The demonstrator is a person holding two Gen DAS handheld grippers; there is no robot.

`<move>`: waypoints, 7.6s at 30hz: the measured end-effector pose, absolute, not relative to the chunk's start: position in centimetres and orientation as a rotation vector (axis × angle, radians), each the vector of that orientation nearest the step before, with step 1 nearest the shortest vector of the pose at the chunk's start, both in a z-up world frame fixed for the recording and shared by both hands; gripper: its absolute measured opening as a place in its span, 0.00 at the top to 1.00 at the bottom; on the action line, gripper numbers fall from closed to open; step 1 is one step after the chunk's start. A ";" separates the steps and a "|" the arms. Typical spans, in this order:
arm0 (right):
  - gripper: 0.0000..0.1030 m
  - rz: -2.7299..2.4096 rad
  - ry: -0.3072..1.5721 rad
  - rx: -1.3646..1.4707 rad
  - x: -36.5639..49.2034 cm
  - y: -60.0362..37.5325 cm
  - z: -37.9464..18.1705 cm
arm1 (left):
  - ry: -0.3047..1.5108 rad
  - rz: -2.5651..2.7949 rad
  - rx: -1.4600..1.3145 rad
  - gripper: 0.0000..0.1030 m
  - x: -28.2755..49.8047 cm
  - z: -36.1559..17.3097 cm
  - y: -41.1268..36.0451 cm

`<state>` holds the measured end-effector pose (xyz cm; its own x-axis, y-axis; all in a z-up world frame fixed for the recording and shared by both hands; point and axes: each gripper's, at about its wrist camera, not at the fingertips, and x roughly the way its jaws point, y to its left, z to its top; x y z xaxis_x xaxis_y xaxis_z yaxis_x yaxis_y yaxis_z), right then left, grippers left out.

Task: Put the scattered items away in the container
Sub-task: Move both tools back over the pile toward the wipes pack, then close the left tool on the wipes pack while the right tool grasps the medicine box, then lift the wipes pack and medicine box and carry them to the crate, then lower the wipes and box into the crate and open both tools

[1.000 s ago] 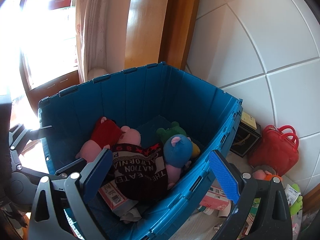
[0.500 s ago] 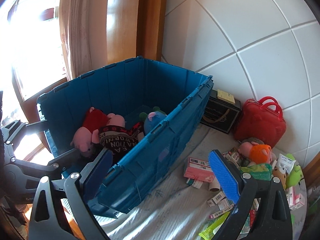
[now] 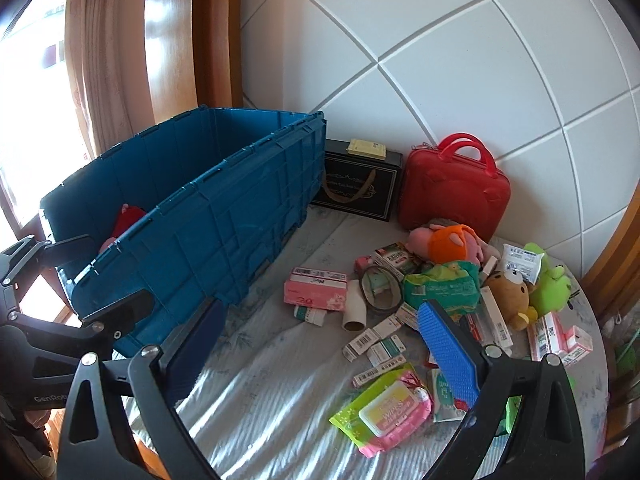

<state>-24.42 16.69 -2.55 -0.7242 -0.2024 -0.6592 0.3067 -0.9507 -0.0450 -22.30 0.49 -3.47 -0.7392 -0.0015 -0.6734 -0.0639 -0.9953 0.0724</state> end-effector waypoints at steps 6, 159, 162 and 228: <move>0.05 -2.680 0.179 1.085 -24.0 23.7 -4.9 | 0.144 2.858 -1.162 0.10 -22.4 -4.9 7.0; 0.30 -2.657 0.062 1.409 -27.8 35.8 -21.2 | 0.125 2.656 -1.370 0.39 -27.9 -21.2 19.4; 0.30 -2.689 0.094 1.290 -27.9 35.4 -17.4 | 0.114 2.736 -1.263 0.39 -28.1 -17.8 18.8; 0.09 -2.507 0.374 0.740 -31.9 -8.9 -0.5 | -0.008 3.240 -1.068 0.19 -28.7 -3.7 -22.7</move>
<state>-31.92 -8.87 -0.47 -0.7299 -0.3815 -0.5672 0.5303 -0.8396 -0.1177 -28.69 -22.66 -3.75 -0.7714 -0.2520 -0.5843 0.2549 -0.9637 0.0791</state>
